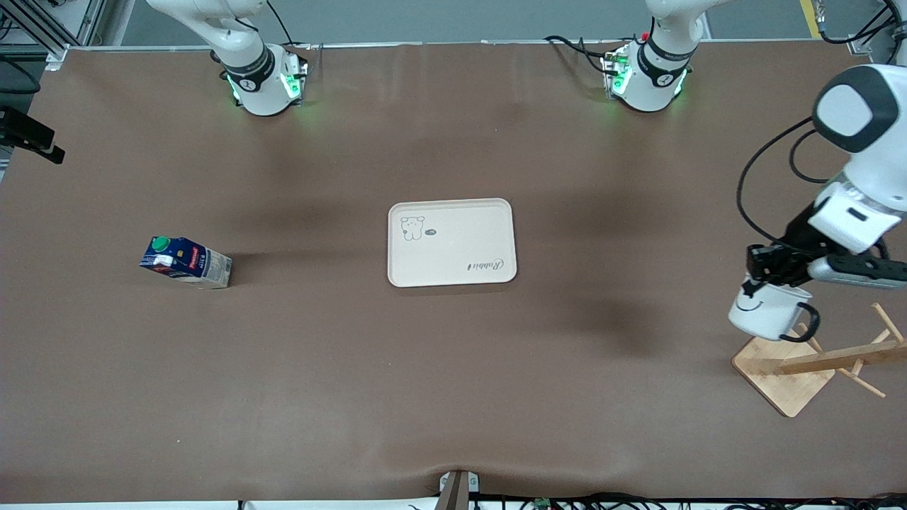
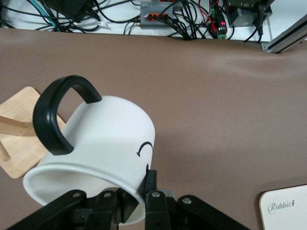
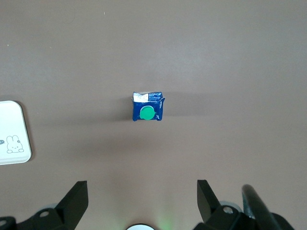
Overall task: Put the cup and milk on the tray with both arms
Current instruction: 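Lift the white mug off the wooden stand with the left gripper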
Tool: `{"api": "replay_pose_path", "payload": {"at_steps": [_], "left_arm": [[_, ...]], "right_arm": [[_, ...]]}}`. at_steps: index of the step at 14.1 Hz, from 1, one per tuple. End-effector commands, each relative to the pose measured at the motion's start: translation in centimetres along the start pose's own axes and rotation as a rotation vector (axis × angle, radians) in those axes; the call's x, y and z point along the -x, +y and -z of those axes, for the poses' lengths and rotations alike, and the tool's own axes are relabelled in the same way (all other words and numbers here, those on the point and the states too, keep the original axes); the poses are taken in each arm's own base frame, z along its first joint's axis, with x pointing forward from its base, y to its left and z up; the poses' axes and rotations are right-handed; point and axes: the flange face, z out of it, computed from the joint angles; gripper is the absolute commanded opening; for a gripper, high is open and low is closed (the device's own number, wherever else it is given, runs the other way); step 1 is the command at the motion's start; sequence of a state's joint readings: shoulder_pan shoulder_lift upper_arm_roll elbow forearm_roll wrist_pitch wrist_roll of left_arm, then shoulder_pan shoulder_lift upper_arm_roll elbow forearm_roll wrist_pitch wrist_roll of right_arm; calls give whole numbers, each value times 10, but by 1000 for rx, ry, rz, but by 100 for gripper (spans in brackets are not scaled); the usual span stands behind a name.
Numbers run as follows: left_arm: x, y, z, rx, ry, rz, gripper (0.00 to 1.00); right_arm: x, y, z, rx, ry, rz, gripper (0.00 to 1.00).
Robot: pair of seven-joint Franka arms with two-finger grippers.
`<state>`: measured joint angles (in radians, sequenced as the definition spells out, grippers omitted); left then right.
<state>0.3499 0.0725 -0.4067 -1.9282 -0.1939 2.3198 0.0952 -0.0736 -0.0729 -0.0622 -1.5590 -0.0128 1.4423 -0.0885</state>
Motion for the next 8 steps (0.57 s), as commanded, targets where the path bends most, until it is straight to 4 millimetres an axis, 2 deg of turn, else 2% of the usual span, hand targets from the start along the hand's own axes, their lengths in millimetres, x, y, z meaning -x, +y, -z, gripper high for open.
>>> {"api": "replay_pose_path", "payload": {"at_steps": [1,4,8], "left_arm": [[5,40,-8,-17,-35,61,0],[20,98,-39,6,-121,150,0],[36,169,-79,-7,-184,179,0]], "right_arm": [[7,5,2,-2,1,-11,100],[7,5,2,-1,1,-11,100],[7,5,2,-2,1,-11,100]]}}
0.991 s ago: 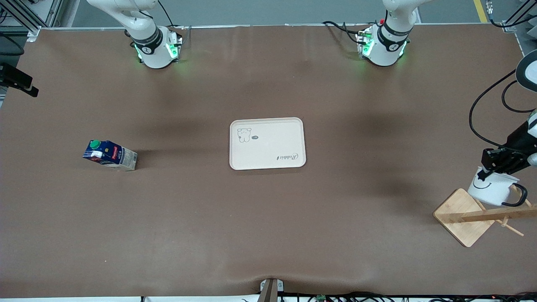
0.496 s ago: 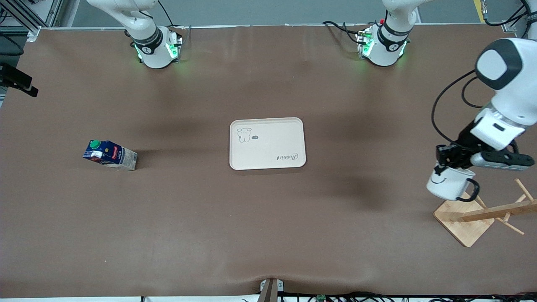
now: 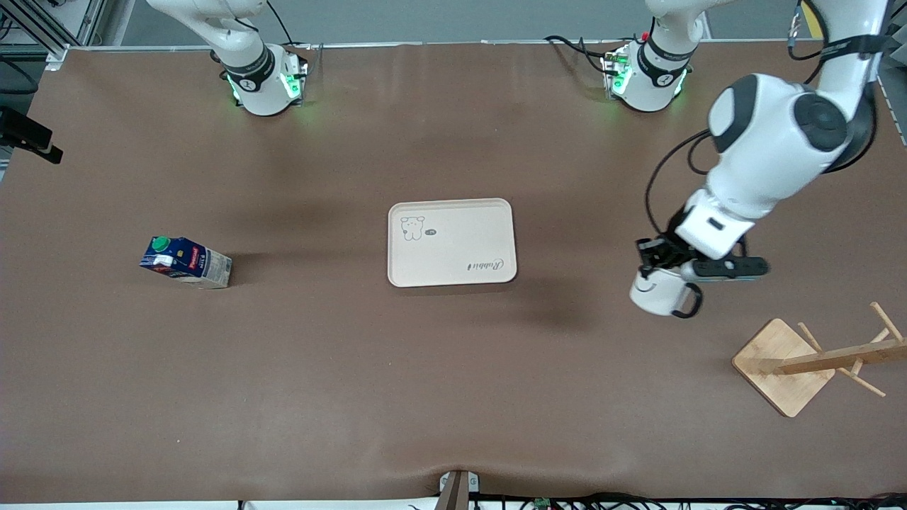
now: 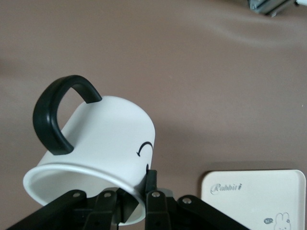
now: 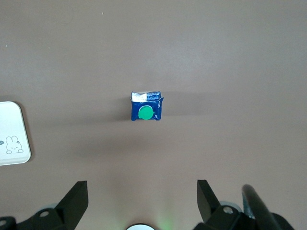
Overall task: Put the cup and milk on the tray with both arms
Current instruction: 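Lift the white mug off the wooden stand with the left gripper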
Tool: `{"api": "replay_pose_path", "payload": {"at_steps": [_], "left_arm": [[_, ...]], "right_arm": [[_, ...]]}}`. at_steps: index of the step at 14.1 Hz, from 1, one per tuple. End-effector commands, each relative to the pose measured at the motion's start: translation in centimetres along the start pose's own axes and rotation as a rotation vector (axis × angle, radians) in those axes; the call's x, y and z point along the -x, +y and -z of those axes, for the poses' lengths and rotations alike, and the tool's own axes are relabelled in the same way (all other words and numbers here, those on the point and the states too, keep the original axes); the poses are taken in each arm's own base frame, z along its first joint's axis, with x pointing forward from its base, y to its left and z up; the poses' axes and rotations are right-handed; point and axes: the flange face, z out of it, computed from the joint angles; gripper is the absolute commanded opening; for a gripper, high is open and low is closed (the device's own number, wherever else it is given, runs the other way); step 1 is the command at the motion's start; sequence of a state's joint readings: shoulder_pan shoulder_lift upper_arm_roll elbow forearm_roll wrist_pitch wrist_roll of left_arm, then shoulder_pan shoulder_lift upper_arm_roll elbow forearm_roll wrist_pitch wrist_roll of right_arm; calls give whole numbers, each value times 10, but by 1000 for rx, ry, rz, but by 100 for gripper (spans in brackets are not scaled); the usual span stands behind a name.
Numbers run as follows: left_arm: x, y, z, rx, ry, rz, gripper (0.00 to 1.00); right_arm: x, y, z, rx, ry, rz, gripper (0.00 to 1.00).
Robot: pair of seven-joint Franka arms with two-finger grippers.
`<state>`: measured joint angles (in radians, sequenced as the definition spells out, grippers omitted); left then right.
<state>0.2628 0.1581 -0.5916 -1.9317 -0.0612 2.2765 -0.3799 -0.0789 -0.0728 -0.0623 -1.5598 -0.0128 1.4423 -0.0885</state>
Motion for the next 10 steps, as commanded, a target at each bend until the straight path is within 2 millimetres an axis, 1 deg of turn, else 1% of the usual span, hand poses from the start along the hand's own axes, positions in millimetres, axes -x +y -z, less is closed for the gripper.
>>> {"api": "replay_pose_path", "payload": {"at_steps": [1,3,5,7,10], "left_arm": [[4,39,-22,-10,-31,54,0],[9,63,-37,-25,-50,72,0],[8,85,-52,-27,-105,117,0],[17,111,-63,-52,-142,157,0],[32,133,-77,-95,-128,191,0]], "right_arm": [[6,2,2,-2,2,-5,100],[6,2,2,-2,2,-5,100],[6,2,2,-2,2,-5,100],[6,2,2,-3,2,-5,100],[6,2,2,-3,2,-5,100]]}}
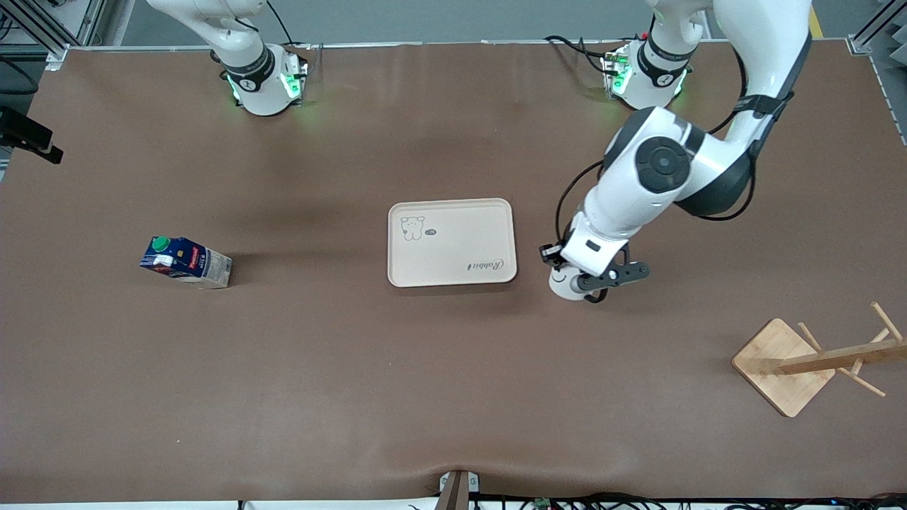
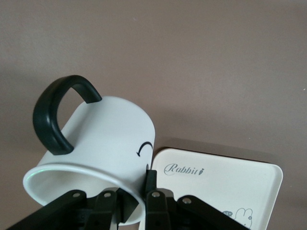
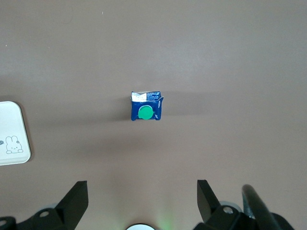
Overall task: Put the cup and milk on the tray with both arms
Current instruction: 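Carry the mug over the white tray and lower it with the left gripper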
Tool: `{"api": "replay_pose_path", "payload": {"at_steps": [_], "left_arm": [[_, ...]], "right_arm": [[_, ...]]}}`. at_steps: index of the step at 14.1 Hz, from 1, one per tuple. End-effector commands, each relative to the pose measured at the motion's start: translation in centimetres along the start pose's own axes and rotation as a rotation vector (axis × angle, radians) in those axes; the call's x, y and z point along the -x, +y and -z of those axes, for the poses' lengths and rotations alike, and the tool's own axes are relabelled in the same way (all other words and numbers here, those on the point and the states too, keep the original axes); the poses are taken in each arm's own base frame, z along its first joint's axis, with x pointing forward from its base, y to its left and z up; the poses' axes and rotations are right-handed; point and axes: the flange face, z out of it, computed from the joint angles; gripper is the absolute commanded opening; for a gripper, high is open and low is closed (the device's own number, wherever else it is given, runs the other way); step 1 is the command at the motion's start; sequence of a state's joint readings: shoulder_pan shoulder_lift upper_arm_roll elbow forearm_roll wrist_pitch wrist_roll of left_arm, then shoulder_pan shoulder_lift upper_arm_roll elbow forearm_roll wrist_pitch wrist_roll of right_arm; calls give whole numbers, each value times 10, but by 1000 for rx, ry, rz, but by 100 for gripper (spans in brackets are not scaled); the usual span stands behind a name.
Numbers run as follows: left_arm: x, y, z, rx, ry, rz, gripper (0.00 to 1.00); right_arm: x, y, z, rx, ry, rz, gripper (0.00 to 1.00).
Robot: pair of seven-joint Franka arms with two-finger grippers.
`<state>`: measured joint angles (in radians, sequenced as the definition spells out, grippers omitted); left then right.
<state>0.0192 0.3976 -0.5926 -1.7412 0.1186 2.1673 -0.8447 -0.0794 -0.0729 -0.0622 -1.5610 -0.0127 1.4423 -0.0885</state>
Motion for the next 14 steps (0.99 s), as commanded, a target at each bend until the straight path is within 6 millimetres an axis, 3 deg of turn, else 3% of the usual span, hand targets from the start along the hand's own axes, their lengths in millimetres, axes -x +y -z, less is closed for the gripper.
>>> {"api": "replay_pose_path", "payload": {"at_steps": [1,3,7,10,14], "left_arm": [[8,20,-9,-31,1,14,0],[12,36,-16,-18,-13,14,0],[40,75,-42,-9,-56,64,0],[65,101,-74,-26,-96,83,0],[85,106,-111,-95,-131,152,0]], "right_arm": [[6,2,3,-3,3,-5,100],[6,2,3,-3,5,-5,100],[3,4,1,-3,2,-8,100],[-2,5,1,-3,11,-5,100],[-6,1,-4,6,4,14,100]]}}
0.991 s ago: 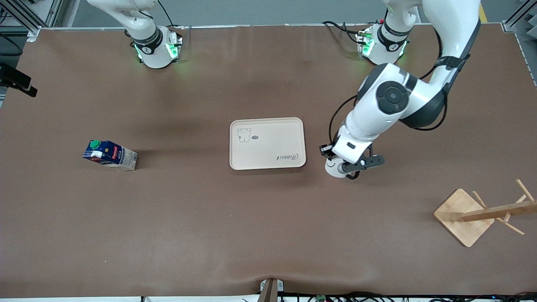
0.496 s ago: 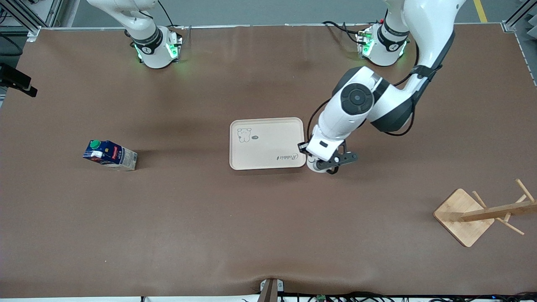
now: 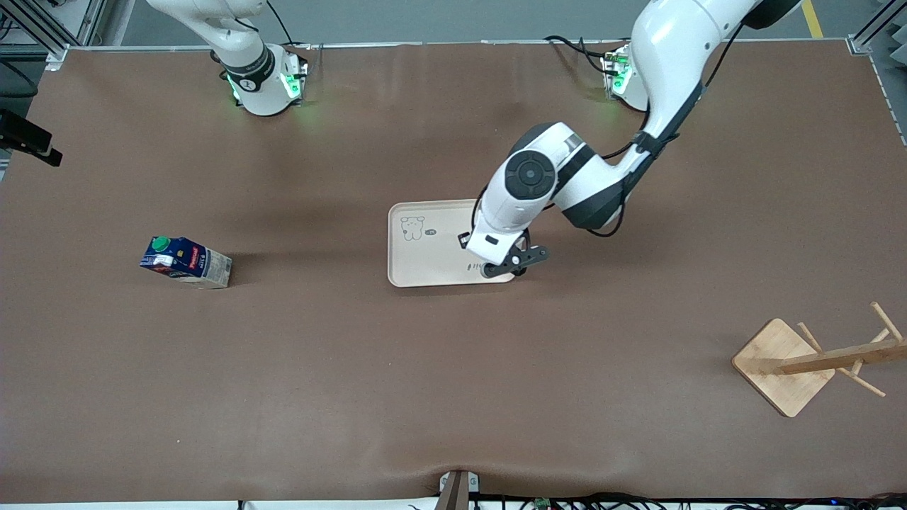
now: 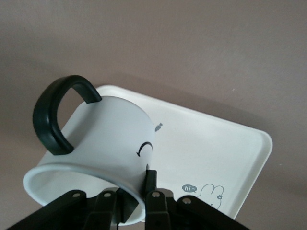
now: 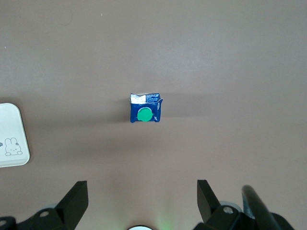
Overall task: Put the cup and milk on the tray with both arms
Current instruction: 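Carry the mug over the white tray and lower it with the left gripper, then release the mug on the tray while the right gripper grasps the milk carton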
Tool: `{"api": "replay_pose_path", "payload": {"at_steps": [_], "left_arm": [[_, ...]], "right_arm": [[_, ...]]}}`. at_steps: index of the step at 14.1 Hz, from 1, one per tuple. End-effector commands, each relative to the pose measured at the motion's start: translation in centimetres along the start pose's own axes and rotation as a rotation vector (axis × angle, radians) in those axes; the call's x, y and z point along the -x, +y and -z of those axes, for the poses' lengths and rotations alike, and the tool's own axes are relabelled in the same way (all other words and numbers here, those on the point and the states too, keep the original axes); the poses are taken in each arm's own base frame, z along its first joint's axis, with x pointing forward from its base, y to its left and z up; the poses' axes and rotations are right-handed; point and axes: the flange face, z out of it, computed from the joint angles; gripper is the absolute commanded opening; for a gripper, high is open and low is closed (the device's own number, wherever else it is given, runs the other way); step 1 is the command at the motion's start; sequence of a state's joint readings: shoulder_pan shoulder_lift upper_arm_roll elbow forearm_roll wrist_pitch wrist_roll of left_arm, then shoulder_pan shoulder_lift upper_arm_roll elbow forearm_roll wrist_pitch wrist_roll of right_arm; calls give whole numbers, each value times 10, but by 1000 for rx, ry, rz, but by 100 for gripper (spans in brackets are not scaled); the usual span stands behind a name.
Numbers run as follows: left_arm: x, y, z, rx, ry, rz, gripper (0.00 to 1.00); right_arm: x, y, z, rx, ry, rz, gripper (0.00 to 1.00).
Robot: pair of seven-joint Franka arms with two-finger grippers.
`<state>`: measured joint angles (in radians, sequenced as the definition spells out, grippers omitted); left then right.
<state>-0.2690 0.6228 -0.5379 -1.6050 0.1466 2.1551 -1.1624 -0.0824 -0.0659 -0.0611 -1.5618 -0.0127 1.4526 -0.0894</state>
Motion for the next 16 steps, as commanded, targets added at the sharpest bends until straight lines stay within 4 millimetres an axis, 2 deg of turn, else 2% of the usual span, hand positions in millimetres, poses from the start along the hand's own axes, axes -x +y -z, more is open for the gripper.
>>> {"api": "replay_pose_path", "payload": {"at_steps": [1,2,3,5,6,9,11,12,13,14,15,16], "left_arm": [[0,-1,-21,-75,-27,46,0],[13,4,-31,-92,-42,40,0],[22,9,-37,-98,-50,45,0],[26,8,-49,-114,-63,90,0],[34,11,-54,-121,-66,81,0],[49,12,-67,-145,-79,58,0],[57,7,-76,-192,-94,36,0],[57,7,-75,-192,-94,36,12],[57,8,-75,-191,-93,44,39],[57,8,-75,-192,-91,44,91],[56,8,-72,-190,-82,34,100],[51,8,-68,-183,-75,34,100]], "right_arm": [[-4,-1,-2,7,0,15,100],[-14,0,-18,8,-29,15,100],[-21,0,-24,10,-42,18,100],[-26,5,-32,3,-55,20,100],[-37,5,-51,-1,-92,21,100],[-45,2,-50,1,-81,28,100],[-60,6,-80,-3,-130,23,100],[-70,8,-99,-8,-153,20,100],[-77,8,-117,-10,-177,21,100],[-83,7,-140,-12,-200,22,100],[-85,7,-158,-13,-198,21,100],[-87,4,-177,-12,-189,23,100]]}}
